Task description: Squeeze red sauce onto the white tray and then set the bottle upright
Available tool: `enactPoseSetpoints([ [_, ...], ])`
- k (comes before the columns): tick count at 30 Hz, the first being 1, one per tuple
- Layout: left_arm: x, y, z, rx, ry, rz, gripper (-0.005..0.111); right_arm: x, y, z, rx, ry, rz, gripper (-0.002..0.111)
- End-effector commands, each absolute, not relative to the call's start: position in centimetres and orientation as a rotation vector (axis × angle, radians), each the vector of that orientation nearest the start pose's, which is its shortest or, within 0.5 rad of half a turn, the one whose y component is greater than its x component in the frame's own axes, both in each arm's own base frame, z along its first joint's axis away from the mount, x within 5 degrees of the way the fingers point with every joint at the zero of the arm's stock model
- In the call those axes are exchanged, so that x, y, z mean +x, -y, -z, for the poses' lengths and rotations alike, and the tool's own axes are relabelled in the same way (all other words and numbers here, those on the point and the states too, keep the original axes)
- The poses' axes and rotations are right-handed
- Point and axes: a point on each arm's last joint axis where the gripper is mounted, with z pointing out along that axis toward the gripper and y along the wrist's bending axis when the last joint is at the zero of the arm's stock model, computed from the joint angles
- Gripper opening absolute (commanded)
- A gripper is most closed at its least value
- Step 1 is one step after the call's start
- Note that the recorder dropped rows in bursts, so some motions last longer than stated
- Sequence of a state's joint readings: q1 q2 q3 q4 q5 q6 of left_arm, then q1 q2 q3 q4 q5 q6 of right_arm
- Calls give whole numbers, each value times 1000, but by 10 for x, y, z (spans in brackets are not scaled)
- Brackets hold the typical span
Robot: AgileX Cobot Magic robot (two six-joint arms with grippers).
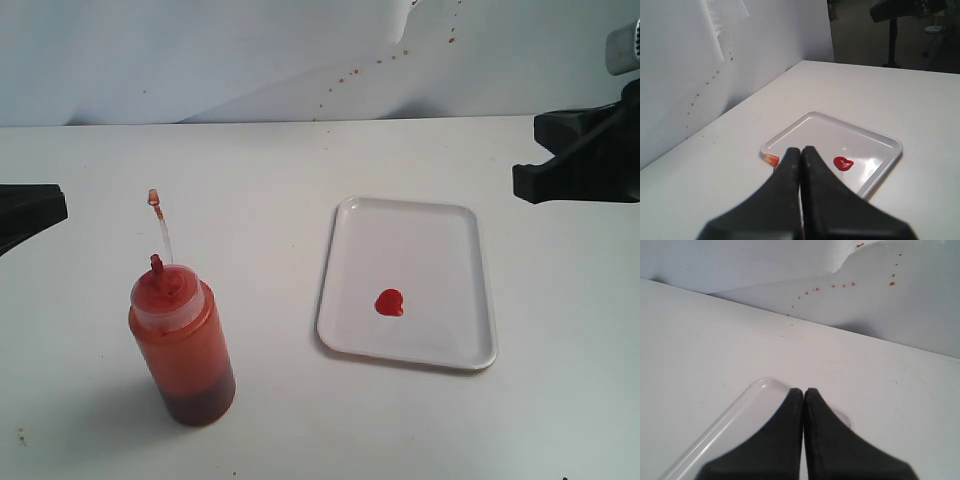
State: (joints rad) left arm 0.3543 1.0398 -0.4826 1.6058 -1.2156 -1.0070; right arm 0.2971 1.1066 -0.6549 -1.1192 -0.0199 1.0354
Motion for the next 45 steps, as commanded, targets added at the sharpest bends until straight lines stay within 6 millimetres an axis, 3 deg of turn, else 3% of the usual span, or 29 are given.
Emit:
enactPoseSetpoints([
  [1, 162, 32, -282, 799, -1596, 655, 0, 223, -69, -292, -374, -1888, -161, 0],
  [4, 147, 38, -295, 699, -1620, 725, 0, 223, -69, -292, -374, -1888, -161, 0],
  [9, 107, 52, -318, 770, -1488, 609, 0, 223, -69, -292, -374, -1888, -161, 0],
  [10, 93, 55, -325, 731, -1463, 553, 0, 223, -69, -292, -374, -1888, -161, 0],
  [13, 76, 52, -333, 512, -1443, 453, 0, 223, -69, -292, -374, -1888, -161, 0],
  [16, 57, 40, -320, 310, -1374, 355, 0, 223, -69, -292, -374, -1888, -161, 0],
  [21, 33, 31, -290, 219, -1278, 267, 0, 223, -69, -292, -375, -1888, -160, 0],
  [28, 40, 25, -265, 131, -1333, 322, 0, 223, -69, -292, -375, -1888, -160, 0],
  [39, 41, 24, -264, 95, -1331, 367, 0, 223, -69, -292, -375, -1888, -160, 0],
  [45, 40, 25, -267, 21, -1308, 480, 0, 223, -69, -292, -375, -1888, -160, 0],
])
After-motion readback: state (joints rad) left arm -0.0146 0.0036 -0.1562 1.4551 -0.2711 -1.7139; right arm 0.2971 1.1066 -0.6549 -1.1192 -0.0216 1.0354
